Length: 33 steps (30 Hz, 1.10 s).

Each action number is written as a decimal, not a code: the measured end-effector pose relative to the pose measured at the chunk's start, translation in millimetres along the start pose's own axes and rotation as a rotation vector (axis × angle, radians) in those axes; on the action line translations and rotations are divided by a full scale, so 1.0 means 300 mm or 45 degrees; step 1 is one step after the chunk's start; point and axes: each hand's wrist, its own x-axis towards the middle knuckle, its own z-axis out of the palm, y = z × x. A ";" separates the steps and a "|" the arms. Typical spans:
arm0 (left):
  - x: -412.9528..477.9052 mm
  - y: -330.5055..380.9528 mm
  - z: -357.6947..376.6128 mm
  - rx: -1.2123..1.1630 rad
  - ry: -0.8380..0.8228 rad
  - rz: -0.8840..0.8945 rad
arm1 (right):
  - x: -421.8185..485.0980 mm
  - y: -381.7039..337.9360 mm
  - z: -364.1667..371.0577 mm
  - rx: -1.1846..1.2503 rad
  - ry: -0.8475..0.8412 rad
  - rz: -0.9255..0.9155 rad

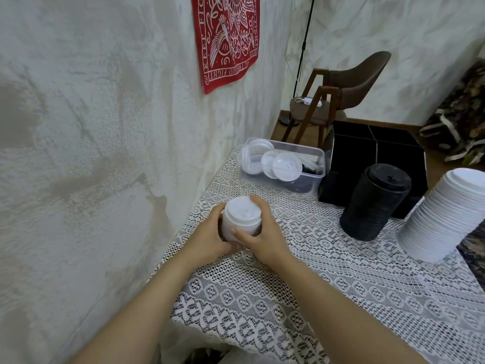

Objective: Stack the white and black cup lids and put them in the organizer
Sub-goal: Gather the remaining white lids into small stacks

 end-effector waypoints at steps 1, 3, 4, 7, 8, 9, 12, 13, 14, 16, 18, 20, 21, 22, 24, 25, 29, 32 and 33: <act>-0.001 0.012 0.003 -0.006 -0.003 0.002 | -0.004 -0.003 -0.010 0.004 0.010 -0.008; -0.005 0.038 0.012 -0.017 -0.008 0.006 | -0.018 -0.008 -0.034 0.015 0.027 -0.022; -0.008 0.053 0.019 -0.021 -0.012 0.012 | -0.028 -0.012 -0.049 0.028 0.041 -0.026; -0.018 0.096 0.056 -0.058 -0.042 0.047 | -0.069 -0.019 -0.102 0.056 0.090 -0.029; -0.023 0.114 0.073 -0.059 -0.057 0.048 | -0.086 -0.018 -0.122 0.052 0.105 -0.029; -0.028 0.135 0.092 -0.063 -0.068 0.051 | -0.104 -0.017 -0.144 0.044 0.118 -0.028; -0.040 0.193 0.161 -0.096 -0.120 0.071 | -0.160 -0.009 -0.218 0.023 0.159 -0.009; -0.040 0.209 0.188 -0.106 -0.134 0.084 | -0.181 -0.006 -0.246 0.010 0.178 -0.003; -0.044 0.226 0.216 -0.109 -0.153 0.095 | -0.204 -0.006 -0.274 -0.002 0.198 0.000; -0.052 0.266 0.269 -0.098 -0.205 0.115 | -0.251 0.000 -0.330 -0.009 0.244 0.000; -0.061 0.304 0.327 -0.079 -0.253 0.149 | -0.302 0.013 -0.385 -0.015 0.290 0.006; -0.068 0.339 0.382 -0.067 -0.294 0.180 | -0.353 0.029 -0.436 -0.035 0.334 0.024; -0.070 0.354 0.411 -0.069 -0.319 0.191 | -0.376 0.038 -0.461 -0.049 0.360 0.038; -0.070 0.367 0.442 -0.068 -0.343 0.199 | -0.400 0.043 -0.485 -0.057 0.385 0.044; -0.074 0.397 0.497 -0.067 -0.379 0.215 | -0.441 0.054 -0.532 -0.064 0.419 0.047; -0.078 0.414 0.521 -0.079 -0.394 0.223 | -0.459 0.058 -0.555 -0.061 0.429 0.048; -0.086 0.472 0.607 -0.096 -0.444 0.264 | -0.509 0.077 -0.641 -0.097 0.461 0.067; -0.083 0.508 0.658 -0.103 -0.474 0.288 | -0.538 0.089 -0.691 -0.091 0.499 0.088; -0.079 0.518 0.676 -0.102 -0.483 0.294 | -0.546 0.097 -0.707 -0.086 0.510 0.091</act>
